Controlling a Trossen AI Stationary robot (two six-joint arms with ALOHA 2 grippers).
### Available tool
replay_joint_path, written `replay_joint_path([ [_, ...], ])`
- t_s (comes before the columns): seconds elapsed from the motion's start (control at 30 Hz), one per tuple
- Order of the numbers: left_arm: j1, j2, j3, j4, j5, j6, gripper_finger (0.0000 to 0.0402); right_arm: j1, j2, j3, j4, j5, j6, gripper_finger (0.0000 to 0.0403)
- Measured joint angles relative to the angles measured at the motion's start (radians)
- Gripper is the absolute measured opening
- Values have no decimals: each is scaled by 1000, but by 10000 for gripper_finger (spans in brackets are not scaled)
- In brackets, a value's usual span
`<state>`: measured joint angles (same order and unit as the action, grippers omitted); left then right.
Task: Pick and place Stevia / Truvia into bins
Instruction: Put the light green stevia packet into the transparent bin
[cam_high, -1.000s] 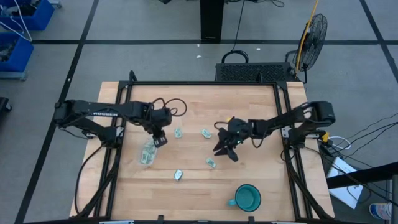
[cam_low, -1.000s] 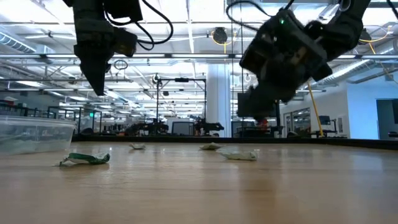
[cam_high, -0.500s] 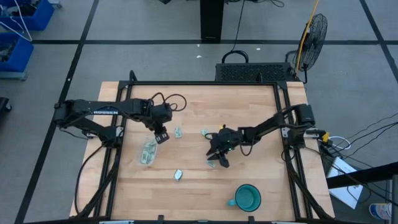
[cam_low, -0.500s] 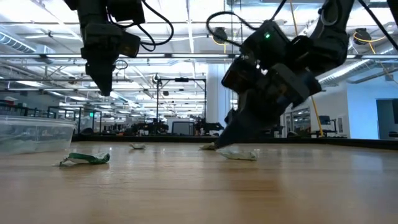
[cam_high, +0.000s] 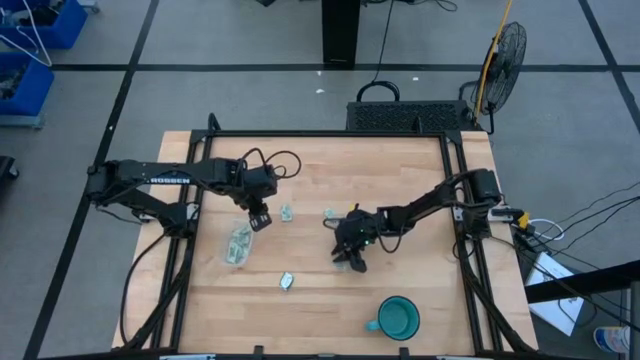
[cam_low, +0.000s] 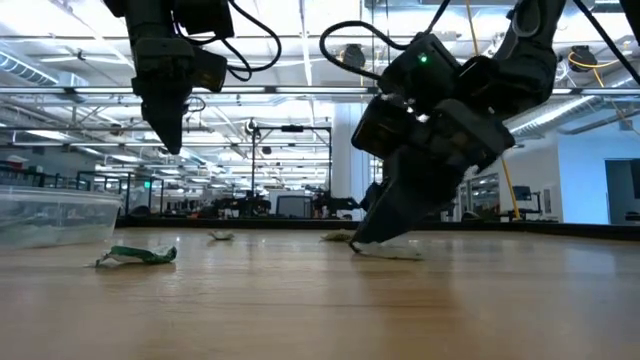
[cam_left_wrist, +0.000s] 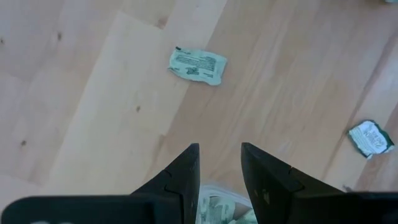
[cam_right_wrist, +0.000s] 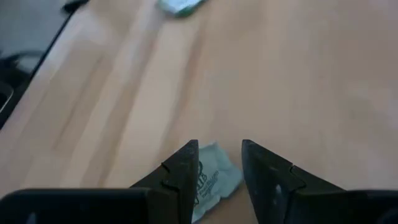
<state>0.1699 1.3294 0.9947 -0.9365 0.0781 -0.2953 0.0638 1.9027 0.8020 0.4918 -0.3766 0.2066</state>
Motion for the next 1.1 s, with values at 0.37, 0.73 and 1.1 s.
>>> replay_joint_path([
  [0.37,0,0,0,-1,0,59,122,27,-2,2,-73,36,-36,116],
  [0.73,0,0,0,-1,-1,54,122,54,-3,1,-135,81,-308,81],
  [1.1,0,0,0,5,-54,52,122,44,-1,0,-215,85,-323,4],
])
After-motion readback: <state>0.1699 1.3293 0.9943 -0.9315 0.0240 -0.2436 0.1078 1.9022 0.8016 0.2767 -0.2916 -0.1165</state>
